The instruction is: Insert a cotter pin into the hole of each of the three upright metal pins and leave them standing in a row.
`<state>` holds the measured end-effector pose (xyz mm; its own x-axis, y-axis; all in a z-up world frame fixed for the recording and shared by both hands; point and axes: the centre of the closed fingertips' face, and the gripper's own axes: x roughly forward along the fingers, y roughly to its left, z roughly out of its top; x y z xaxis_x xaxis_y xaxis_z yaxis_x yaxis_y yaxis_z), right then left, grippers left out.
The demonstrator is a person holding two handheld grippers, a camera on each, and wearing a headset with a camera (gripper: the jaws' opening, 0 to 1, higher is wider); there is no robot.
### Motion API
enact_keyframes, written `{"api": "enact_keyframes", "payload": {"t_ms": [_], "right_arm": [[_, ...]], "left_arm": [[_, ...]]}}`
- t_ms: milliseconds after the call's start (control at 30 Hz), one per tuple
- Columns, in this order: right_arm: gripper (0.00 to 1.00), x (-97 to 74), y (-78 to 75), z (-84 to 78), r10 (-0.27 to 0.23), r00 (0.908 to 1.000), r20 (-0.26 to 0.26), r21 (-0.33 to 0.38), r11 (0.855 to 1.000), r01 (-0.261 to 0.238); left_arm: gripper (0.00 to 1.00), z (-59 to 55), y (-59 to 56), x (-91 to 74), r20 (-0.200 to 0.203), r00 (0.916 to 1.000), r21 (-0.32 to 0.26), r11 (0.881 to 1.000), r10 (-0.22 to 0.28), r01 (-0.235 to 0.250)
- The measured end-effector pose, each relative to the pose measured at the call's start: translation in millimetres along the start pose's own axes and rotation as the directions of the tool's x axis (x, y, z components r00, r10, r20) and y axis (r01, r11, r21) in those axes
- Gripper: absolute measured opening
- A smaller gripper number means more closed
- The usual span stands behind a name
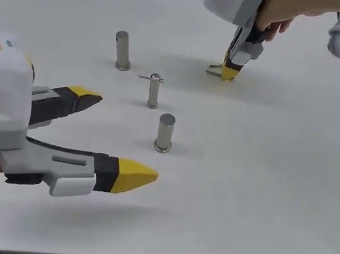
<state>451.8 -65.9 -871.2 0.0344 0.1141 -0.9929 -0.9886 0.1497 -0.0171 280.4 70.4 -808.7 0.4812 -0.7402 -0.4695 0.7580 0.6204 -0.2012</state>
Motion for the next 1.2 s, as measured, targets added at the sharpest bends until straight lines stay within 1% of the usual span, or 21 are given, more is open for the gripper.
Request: {"api": "enact_keyframes", "payload": {"t_ms": [67,167,267,367,400,433,467,500,567,600,700,733,767,833,867,900,967,1000,1033,1100,1200], "right_arm": [[0.02,0.0,1.0,-0.1,-0.007,1.0,0.002,0.005,1.0,0.007],[0.02,0.6,1.8,0.1,-0.034,0.9994,-0.011,-0.013,0.999,0.034],[0.02,0.1,1.7,-0.5,-0.046,0.9989,-0.012,-0.029,0.999,0.046],[0.02,-0.8,3.6,-0.9,-0.054,0.9985,-0.011,-0.037,0.998,0.053],[0.02,-0.8,3.9,-0.7,-0.059,0.9982,-0.009,-0.058,0.997,0.058],[0.02,-1.0,4.4,-1.4,-0.064,0.9979,-0.007,-0.073,0.995,0.064],[0.02,-1.2,5.1,-1.6,-0.071,0.9975,-0.004,-0.091,0.993,0.07],[0.02,-1.7,6.4,-2.9,-0.074,0.9972,-0.002,-0.09,0.993,0.074],[0.02,-2.4,7.2,-3.0,-0.074,0.9973,0.003,-0.093,0.993,0.074],[0.02,-2.7,7.9,-2.4,-0.073,0.9973,0.009,-0.094,0.993,0.073],[0.02,-3.9,8.9,-1.2,-0.073,0.9971,0.021,-0.105,0.992,0.075],[0.02,-5.2,10.7,-1.1,-0.074,0.997,0.024,-0.112,0.991,0.076],[0.02,-6.4,11.4,-1.2,-0.076,0.9968,0.025,-0.117,0.99,0.079],[0.02,-10.9,11.2,0.2,-0.093,0.9951,0.035,-0.124,0.988,0.096],[0.02,-13.0,11.7,1.0,-0.096,0.9945,0.042,-0.131,0.986,0.101],[0.02,-14.3,9.3,3.5,-0.105,0.993,0.053,-0.139,0.984,0.112],[0.02,-20.0,8.7,2.2,-0.121,0.9909,0.059,-0.151,0.98,0.128],[0.02,-22.6,9.1,2.2,-0.126,0.99,0.065,-0.157,0.978,0.134],[0.02,-26.2,10.2,2.7,-0.129,0.9887,0.076,-0.159,0.977,0.14],[0.02,-31.5,10.4,2.8,-0.139,0.9857,0.096,-0.157,0.976,0.153],[0.02,-39.8,9.2,-2.3,-0.177,0.9782,0.108,-0.169,0.966,0.194]], "left_arm": [[0.88,-0.6,-2.2,0.3,-0.003,1.0,0.006,1.0,-0.004,0.004],[0.9,-1.7,-2.8,0.5,-0.008,0.9999,-0.002,1.0,-0.007,0.007],[0.94,-2.4,-3.0,0.5,-0.017,0.9998,-0.019,1.0,-0.005,0.005],[0.95,-2.0,-3.8,0.1,-0.018,0.9998,-0.015,1.0,-0.008,0.008],[0.95,2.8,-16.9,2.9,-0.022,0.9997,-0.013,1.0,-0.01,0.01],[0.95,3.8,-19.6,3.7,-0.022,0.9997,-0.011,1.0,-0.012,0.011],[0.95,4.3,-12.2,1.2,-0.018,0.9998,0.032,0.999,0.006,-0.006],[0.95,3.0,-12.8,0.2,-0.019,0.9998,0.027,1.0,0.002,-0.001],[0.95,4.6,-18.9,0.4,-0.019,0.9998,0.021,1.0,-0.004,0.004],[0.95,2.7,-22.2,0.7,-0.03,0.9993,-0.007,1.0,-0.02,0.02],[0.95,2.5,-23.8,0.7,-0.038,0.999,0.0,1.0,-0.021,0.021],[0.95,6.8,-33.4,3.4,-0.058,0.9983,0.03,1.0,-0.001,0.003],[0.94,10.0,-42.1,6.2,-0.058,0.9983,0.026,1.0,-0.004,0.006],[0.94,10.1,-46.9,6.1,-0.067,0.9977,0.006,1.0,-0.01,0.01],[0.94,8.2,-43.0,3.9,-0.048,0.9982,-0.037,0.999,-0.035,0.033],[0.94,2.5,-29.9,-1.6,-0.061,0.9979,-0.036,0.999,-0.024,0.022],[0.94,0.6,-25.9,-3.4,-0.06,0.998,-0.035,0.999,-0.02,0.018],[0.94,1.8,-32.1,-0.9,-0.072,0.9974,-0.014,1.0,-0.004,0.003],[0.94,4.2,-40.3,1.9,-0.069,0.9976,-0.02,1.0,-0.008,0.006],[0.94,5.0,-42.9,1.6,-0.067,0.9977,-0.024,1.0,-0.01,0.008],[0.94,5.1,-44.9,-1.1,-0.065,0.9979,-0.026,1.0,-0.01,0.008]]}}
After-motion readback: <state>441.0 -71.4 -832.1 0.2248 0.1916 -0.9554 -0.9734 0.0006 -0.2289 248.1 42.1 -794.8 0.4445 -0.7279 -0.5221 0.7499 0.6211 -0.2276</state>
